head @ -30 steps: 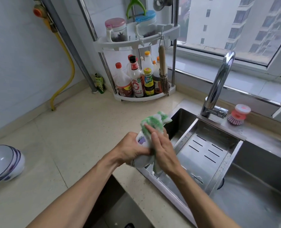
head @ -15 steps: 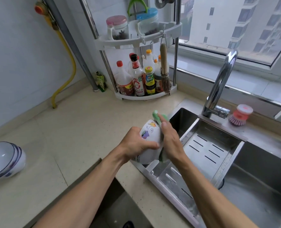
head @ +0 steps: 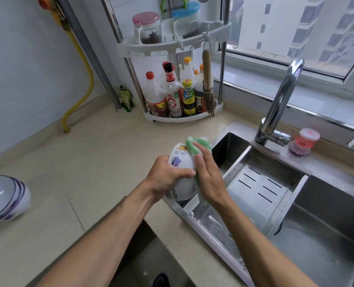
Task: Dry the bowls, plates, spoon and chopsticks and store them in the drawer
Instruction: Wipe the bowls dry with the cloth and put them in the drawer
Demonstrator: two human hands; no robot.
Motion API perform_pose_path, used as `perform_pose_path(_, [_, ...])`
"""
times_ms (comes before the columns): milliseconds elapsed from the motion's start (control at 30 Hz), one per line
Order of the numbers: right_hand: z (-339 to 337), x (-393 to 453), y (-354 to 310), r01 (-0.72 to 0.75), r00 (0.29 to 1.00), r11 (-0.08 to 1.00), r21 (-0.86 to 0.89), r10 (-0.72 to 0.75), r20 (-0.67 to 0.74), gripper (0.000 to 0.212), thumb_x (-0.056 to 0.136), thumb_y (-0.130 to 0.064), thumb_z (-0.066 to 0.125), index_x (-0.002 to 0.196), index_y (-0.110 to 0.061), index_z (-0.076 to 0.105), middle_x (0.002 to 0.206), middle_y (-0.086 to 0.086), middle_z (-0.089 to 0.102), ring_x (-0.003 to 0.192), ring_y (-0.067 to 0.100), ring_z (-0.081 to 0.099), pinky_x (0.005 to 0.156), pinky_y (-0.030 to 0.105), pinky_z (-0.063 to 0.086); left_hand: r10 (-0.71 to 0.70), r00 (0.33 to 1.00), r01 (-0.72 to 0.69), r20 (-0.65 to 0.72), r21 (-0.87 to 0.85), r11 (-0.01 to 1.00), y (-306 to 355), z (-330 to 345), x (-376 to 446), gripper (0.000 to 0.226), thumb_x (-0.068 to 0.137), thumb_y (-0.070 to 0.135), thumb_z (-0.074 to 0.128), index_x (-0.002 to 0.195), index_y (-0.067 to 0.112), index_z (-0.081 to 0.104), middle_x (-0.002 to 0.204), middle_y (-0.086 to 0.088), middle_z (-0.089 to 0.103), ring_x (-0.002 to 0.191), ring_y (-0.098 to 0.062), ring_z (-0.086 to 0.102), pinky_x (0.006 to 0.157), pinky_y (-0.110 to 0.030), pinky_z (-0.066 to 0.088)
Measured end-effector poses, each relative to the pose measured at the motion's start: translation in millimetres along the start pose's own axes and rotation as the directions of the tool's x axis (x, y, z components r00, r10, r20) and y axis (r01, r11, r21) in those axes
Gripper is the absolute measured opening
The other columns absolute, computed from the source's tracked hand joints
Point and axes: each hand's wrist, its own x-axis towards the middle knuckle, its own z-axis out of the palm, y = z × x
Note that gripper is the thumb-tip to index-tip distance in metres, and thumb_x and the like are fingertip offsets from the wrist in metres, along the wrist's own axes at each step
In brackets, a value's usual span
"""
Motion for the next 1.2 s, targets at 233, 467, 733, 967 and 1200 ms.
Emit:
perform_pose_path(233, [7,-3,-14,0.14,0.988,0.978,-0.154,-0.128,0.086,0.034,0.104,-0.038,0.034,0.135,-0.044,0.048,0.135,-0.01,0.051,0.12,-0.001,0.045,0.105,0.009,0.031,0.047,0.998,-0.044,-0.039,0.073,0.996,5,-4,6,0.019,0.07,-0.003,0.08,0.087,0.003,0.074,0.08,-0.009,0.072,0.072,-0.022,0.065,0.071,-0.035,0.053])
perform_pose_path(467, [-7,22,-27,-0.004,0.998,0.999,-0.037,0.006,0.065,0.03,0.107,-0.032,0.037,0.118,-0.03,0.064,0.105,0.003,0.065,0.088,0.015,0.064,0.072,0.025,0.053,0.01,0.997,-0.032,0.081,0.282,0.959,17,-3,1,0.015,0.074,-0.005,0.078,0.075,0.009,0.071,0.069,-0.004,0.069,0.063,-0.017,0.066,0.059,-0.028,0.053])
perform_pose_path(733, [-19,28,-26,-0.394,0.914,0.808,0.439,0.394,0.096,0.037,0.101,-0.037,0.043,0.097,-0.014,0.071,0.078,0.005,0.07,0.067,0.022,0.066,0.06,0.031,0.054,0.051,0.984,-0.107,0.168,0.347,0.932,22,5,-3,0.02,0.068,0.005,0.084,0.082,-0.004,0.071,0.07,-0.006,0.07,0.064,-0.021,0.066,0.065,-0.039,0.057])
perform_pose_path(967, [-26,17,-11,-0.628,0.747,0.462,0.627,0.583,0.319,0.051,0.094,-0.039,0.04,0.118,0.0,0.064,0.108,0.026,0.069,0.09,0.038,0.069,0.079,0.044,0.059,0.062,0.965,-0.156,0.256,0.366,0.918,27,6,-2,0.028,0.064,0.012,0.083,0.086,-0.001,0.073,0.085,-0.018,0.074,0.077,-0.029,0.072,0.073,-0.047,0.06])
perform_pose_path(1200, [-19,35,-21,-0.468,0.866,0.806,0.363,0.5,0.008,0.048,0.07,-0.043,0.059,0.103,-0.011,0.073,0.11,0.021,0.07,0.096,0.039,0.067,0.089,0.055,0.053,-0.073,0.995,0.046,0.066,0.35,0.936,36,7,9,0.029,0.063,0.013,0.091,0.084,0.011,0.072,0.073,-0.002,0.072,0.065,-0.017,0.067,0.044,-0.022,0.051])
